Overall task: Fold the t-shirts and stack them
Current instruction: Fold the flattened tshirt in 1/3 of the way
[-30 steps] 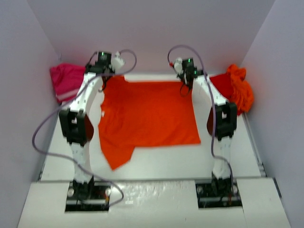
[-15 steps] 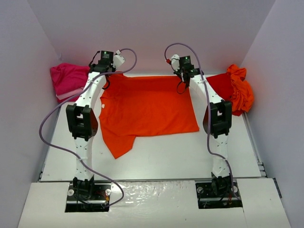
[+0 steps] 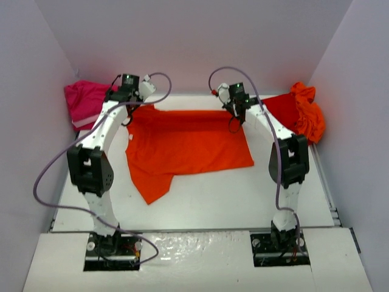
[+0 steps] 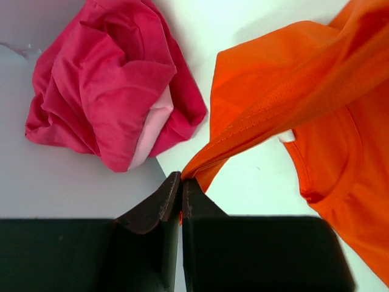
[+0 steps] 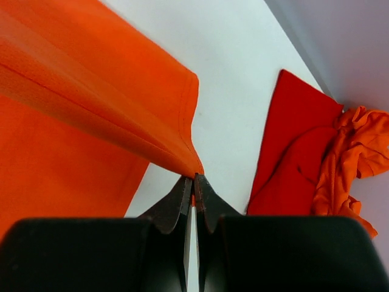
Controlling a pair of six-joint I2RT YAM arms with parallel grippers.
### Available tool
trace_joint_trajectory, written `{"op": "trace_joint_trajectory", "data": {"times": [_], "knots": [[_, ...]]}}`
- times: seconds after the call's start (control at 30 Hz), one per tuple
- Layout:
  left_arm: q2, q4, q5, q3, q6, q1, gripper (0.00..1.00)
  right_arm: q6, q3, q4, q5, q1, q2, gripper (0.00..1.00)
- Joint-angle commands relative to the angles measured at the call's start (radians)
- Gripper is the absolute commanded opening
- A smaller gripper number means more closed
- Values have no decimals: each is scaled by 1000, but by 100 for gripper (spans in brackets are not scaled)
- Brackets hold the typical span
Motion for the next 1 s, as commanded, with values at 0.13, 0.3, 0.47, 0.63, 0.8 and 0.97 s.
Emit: {"op": "trace_joint_trajectory", "data": {"times": [0.13, 0.3, 0.47, 0.63, 0.8, 0.97], "knots": [[-145, -383, 232, -73, 0, -67, 0, -96, -168, -123, -79, 65, -178, 37], [-260, -363, 302, -172, -4, -81, 45, -102, -195, -136, -90, 57, -206, 65], [-268, -390, 314, -147, -10, -78, 48, -98, -162, -150, -105, 48, -219, 63], [-272, -329, 272, -132, -7, -62, 41, -99, -120, -144, -104, 27, -223, 35], [-123, -244, 238, 5, -56, -34, 0, -60, 18, -145, -84, 15, -129, 0], [93, -208, 224, 172, -100, -28, 0, -1, 228, -147, -78, 17, 49, 0]]}}
